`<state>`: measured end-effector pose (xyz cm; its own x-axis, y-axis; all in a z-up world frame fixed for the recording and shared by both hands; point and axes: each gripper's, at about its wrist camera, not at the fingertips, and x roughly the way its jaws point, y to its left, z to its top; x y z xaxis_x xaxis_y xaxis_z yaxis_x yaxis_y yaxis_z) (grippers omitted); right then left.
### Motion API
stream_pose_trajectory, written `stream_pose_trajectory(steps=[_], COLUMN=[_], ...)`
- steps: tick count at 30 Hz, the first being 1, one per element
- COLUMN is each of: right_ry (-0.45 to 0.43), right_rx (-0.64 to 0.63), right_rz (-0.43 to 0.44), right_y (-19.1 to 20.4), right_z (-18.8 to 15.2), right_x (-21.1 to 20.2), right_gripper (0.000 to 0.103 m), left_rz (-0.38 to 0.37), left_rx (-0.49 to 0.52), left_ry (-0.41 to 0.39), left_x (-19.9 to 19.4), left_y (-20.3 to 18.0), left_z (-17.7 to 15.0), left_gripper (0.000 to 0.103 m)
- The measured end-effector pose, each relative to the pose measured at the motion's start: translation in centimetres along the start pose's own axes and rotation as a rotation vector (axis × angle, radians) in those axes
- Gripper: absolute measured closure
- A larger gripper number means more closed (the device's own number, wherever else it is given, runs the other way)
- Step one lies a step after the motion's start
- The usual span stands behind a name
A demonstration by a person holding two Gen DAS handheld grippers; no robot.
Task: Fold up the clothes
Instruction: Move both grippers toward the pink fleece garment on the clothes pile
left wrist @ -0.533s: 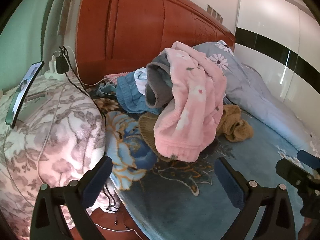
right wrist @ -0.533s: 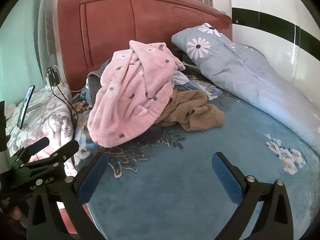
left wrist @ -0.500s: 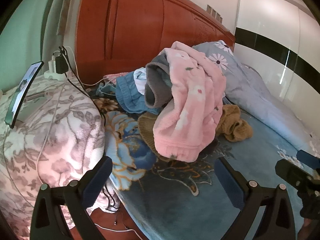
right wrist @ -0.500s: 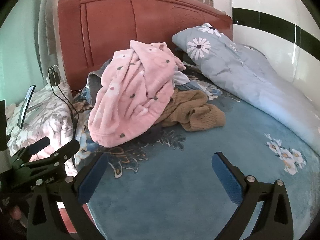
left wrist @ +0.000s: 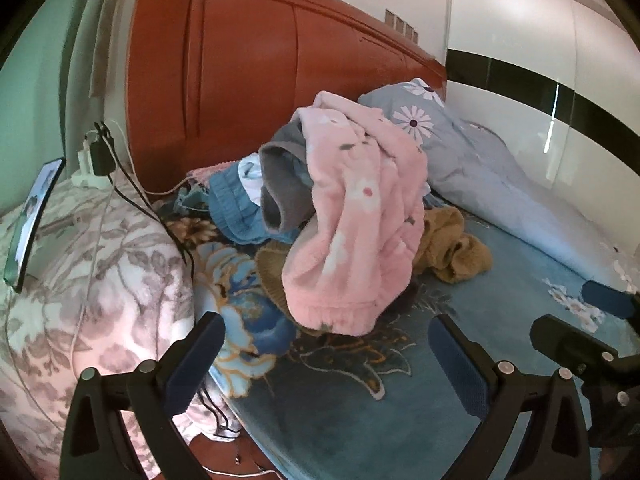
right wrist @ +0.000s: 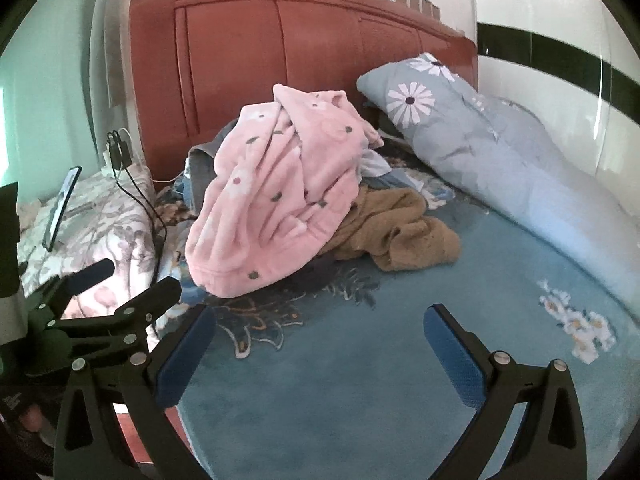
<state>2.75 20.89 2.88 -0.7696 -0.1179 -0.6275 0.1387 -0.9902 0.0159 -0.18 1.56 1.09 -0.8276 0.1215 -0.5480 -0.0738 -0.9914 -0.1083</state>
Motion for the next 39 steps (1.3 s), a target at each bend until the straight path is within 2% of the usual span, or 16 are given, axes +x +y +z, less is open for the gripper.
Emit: stream_pose_trajectory(steps=[6, 13, 17, 23, 28, 34, 39], right_ry=[-0.011, -0.025, -0.023, -0.032, -0.033, -0.02, -0.014], right_rx=[-0.028, -0.054, -0.043, -0.028, -0.022, 0.003, -0.001], right_rz=[-0.022, -0.04, -0.044, -0.055, -0.081, -0.099, -0.117], right_y=[0.3, 0.6, 0.5, -0.1, -0.3, -0.8, -0.8], right_z=[0.3, 0.7, 0.9, 1.0, 1.2, 1.4, 1.7], right_x=[-0.1, -0.2, 0.1, 0.4, 0.9, 1.8, 2.5], right_gripper=[0.0, 0.0, 0.0, 0.0, 0.0, 0.0, 0.0], left_rz=[-0.043, -0.024, -0.059, -0.022, -0.054, -0.027, -0.039], left_rx=[-0.051, -0.066, -0.067, -0.005, -0.033, -0.025, -0.023], left_ry=[-0.091, -0.16, -0.158, -0.149, -0.128, -0.113, -0.13], left_x=[-0.9, -1.6, -1.7, -1.4, -0.6, 0.7, 1.7], left_y=[0.9, 1.3, 1.5, 1.2, 1.8, 1.9, 1.7], left_z=[0.7, 0.9, 0.8, 0.7, 0.6, 0.4, 1.6], left_gripper=[0.0, 0.0, 0.0, 0.0, 0.0, 0.0, 0.0])
